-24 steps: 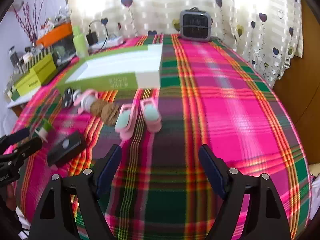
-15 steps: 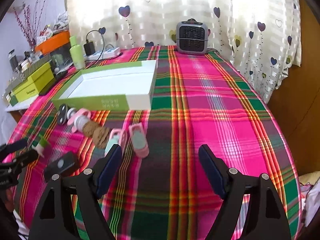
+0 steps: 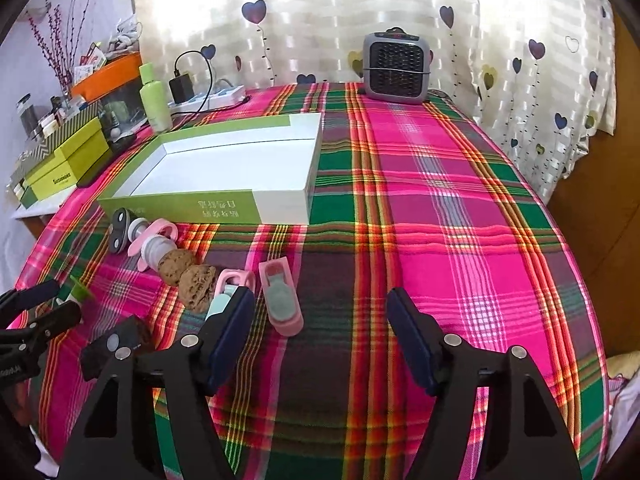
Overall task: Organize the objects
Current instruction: 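Grasp the green-topped suction cup with the left gripper while the right grasps a pink clip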
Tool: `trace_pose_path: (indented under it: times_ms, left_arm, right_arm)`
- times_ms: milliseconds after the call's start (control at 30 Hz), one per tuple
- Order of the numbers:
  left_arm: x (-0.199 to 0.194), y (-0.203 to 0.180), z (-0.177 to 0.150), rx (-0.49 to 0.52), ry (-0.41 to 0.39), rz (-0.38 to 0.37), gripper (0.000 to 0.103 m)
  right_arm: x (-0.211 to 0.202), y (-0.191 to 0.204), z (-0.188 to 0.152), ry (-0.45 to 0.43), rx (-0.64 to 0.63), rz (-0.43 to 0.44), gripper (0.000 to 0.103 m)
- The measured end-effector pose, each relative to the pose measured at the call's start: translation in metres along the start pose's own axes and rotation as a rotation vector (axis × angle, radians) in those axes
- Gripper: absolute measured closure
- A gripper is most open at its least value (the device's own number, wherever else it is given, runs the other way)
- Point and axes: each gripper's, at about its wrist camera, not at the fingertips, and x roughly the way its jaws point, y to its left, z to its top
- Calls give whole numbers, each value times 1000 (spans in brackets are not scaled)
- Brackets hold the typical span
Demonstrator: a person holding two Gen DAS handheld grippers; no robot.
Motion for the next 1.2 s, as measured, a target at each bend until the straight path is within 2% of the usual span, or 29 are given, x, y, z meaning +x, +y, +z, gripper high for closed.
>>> trace_pose_path:
  times_ms: [267, 500, 633, 767, 933, 1200]
  left_arm:
    - [9, 0, 0, -1, 27, 13, 22]
    - [13, 1, 0, 2, 31, 27, 28]
    - [14, 1, 1, 9, 30, 35, 30]
    - [14, 1, 2, 14, 27, 42, 37]
    - [14, 2, 2, 16, 28, 41, 43]
    - [15, 3, 5, 15, 27, 46, 61]
  right_arm:
    - [6, -2, 2, 18, 0, 1, 38]
    - [13, 2, 7, 41, -31, 3, 54]
    - [21, 4, 8, 71, -39, 20, 55]
    - [23, 4, 9, 78, -44, 34, 56]
    - [25, 6, 10, 81, -58, 33, 63]
    - [26, 9, 11, 82, -66, 31, 78]
